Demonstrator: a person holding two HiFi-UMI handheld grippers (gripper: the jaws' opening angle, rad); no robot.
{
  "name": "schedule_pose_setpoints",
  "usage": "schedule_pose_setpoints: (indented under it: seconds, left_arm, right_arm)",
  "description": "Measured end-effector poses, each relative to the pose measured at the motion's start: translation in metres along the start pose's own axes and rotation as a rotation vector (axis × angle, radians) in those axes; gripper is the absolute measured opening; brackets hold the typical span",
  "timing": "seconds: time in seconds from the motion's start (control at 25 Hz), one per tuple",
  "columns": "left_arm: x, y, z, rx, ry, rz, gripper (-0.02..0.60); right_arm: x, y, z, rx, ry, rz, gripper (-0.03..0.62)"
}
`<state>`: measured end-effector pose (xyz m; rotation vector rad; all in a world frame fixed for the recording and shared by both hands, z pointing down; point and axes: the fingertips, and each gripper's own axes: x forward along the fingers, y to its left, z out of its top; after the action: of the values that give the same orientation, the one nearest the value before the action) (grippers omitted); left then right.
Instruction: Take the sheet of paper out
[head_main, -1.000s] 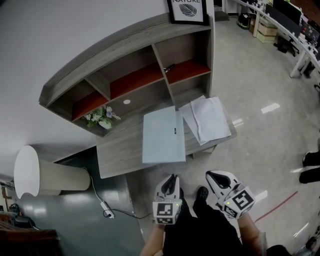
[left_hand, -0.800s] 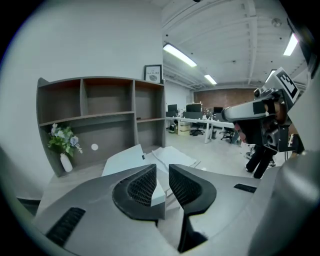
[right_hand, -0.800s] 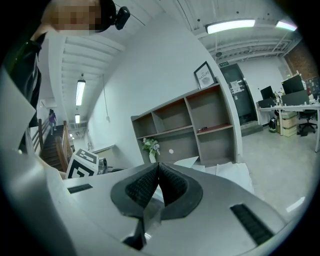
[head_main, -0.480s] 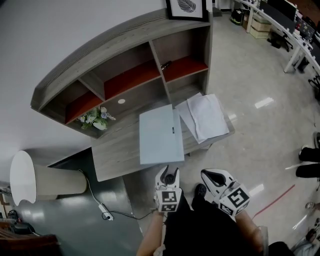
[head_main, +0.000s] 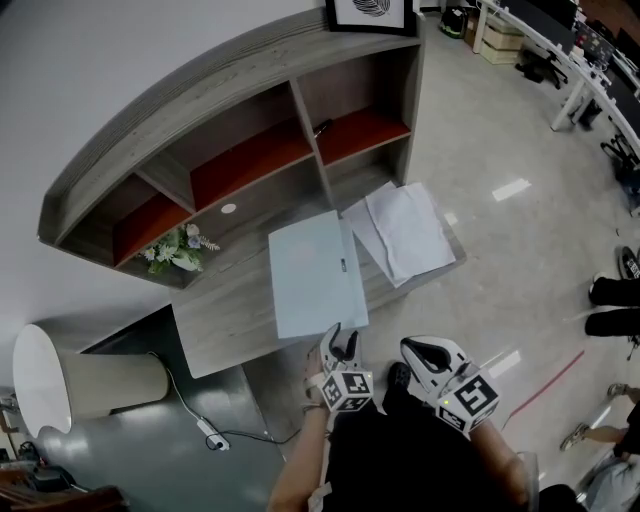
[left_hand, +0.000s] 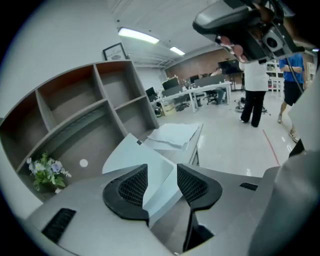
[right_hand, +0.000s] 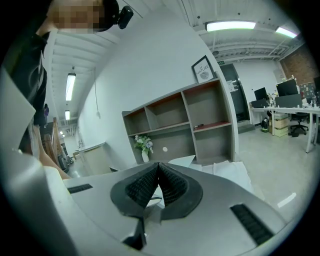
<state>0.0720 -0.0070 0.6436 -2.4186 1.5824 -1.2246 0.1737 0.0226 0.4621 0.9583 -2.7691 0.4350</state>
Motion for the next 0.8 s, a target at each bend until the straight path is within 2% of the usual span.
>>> schedule_pose_setpoints:
  seconds: [0.16, 0.32, 0.52, 0.64, 0.8]
  left_arm:
    - [0.014, -0.004, -0.008, 0.094, 0.018, -0.030, 0.175]
    - [0.019, -0.001, -0.011, 0.150, 0.013, -0.015, 0.164]
    - [0.018, 0.001, -0.008, 0.143, -0.003, -0.035, 0.132]
    - [0.015, 0.001, -0.004, 0.149, -0.013, -0.046, 0.092]
    - [0.011, 0.003, -0.002, 0.133, -0.025, -0.056, 0.078]
  right_arm:
    - [0.008, -0.001, -0.001, 0.009, 0.017, -0.027, 0.011]
    - [0.015, -0.004, -0.002, 0.019, 0.030, -0.050, 0.011]
    - [0.024, -0.005, 0.005, 0.026, 0.011, -0.065, 0.011]
    - [0.026, -0.005, 0.005, 0.029, 0.012, -0.072, 0.011]
    - [0.029, -0.004, 0.007, 0.033, -0.004, -0.073, 0.011]
